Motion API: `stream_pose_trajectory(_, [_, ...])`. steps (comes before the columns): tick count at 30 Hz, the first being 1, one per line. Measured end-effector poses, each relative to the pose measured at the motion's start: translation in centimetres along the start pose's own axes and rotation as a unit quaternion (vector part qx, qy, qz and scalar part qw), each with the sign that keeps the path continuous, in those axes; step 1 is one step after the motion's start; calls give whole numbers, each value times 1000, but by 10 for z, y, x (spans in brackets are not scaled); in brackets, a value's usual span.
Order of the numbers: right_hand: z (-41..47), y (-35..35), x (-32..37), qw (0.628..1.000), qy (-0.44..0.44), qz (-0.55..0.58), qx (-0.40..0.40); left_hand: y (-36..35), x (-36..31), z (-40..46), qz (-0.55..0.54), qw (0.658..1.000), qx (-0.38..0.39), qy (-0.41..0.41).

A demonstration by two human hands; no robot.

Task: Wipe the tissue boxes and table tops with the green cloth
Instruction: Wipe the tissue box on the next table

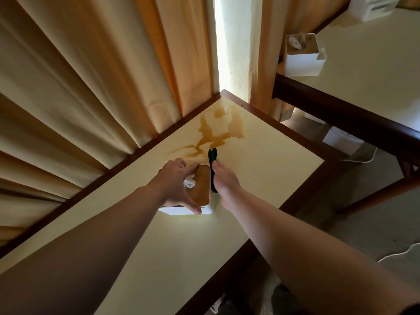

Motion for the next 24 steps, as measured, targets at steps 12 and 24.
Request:
stream_pose_trajectory(12, [-28,-1,-66,999,-22,11,26,0,-1,-1,7,1000,-4,-2])
stream_pose_trajectory(24, [-1,-5,5,998,12,50,24,-2,1,0,-25,1000,4,7])
Point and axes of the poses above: each hand's wrist, its own z-axis towards the middle knuckle, its own y-axis out of the back of the hand, x = y × z, the point moved 5 cm from there along z, towards the middle knuckle, and after that the axes turned 9 degrees about x, right-handed, at the moved point
